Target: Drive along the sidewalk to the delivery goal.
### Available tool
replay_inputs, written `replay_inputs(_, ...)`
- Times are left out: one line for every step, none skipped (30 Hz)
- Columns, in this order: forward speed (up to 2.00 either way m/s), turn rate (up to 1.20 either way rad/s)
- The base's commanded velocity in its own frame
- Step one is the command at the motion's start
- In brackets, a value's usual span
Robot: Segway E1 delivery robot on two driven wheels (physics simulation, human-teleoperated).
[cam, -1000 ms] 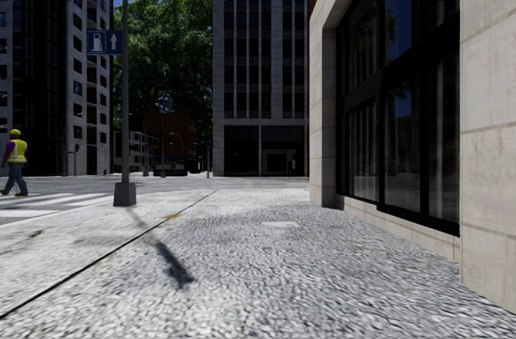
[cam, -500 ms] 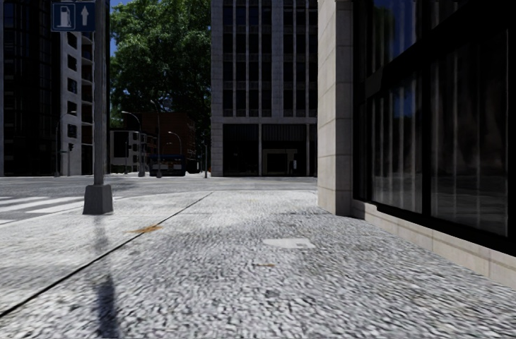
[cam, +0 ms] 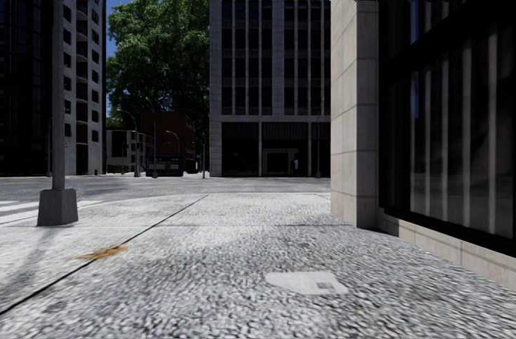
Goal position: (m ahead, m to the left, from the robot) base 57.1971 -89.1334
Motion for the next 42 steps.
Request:
replay_inputs(2.0,0.0)
replay_inputs(2.0,0.0)
replay_inputs(2.0,0.0)
replay_inputs(2.0,0.0)
replay_inputs(2.0,0.0)
replay_inputs(2.0,0.0)
replay_inputs(2.0,0.0)
replay_inputs(2.0,0.0)
replay_inputs(2.0,0.0)
replay_inputs(2.0,0.0)
replay_inputs(2.0,0.0)
replay_inputs(2.0,0.0)
replay_inputs(2.0,0.0)
replay_inputs(2.0,0.0)
replay_inputs(2.0,0.0)
replay_inputs(2.0,0.0)
replay_inputs(2.0,0.0)
replay_inputs(2.0,0.0)
replay_inputs(2.0,0.0)
replay_inputs(2.0,0.0)
replay_inputs(2.0,0.0)
replay_inputs(2.0,0.0)
replay_inputs(2.0,0.0)
replay_inputs(2.0,0.0)
replay_inputs(2.0,0.0)
replay_inputs(2.0,0.0)
replay_inputs(2.0,0.0)
replay_inputs(2.0,0.0)
replay_inputs(2.0,0.0)
replay_inputs(2.0,0.0)
replay_inputs(2.0,0.0)
replay_inputs(2.0,0.0)
replay_inputs(2.0,0.0)
replay_inputs(2.0,0.0)
replay_inputs(2.0,0.0)
replay_inputs(2.0,0.0)
replay_inputs(2.0,0.0)
replay_inputs(2.0,0.0)
replay_inputs(2.0,0.0)
replay_inputs(2.0,0.0)
replay_inputs(2.0,0.0)
replay_inputs(2.0,0.0)
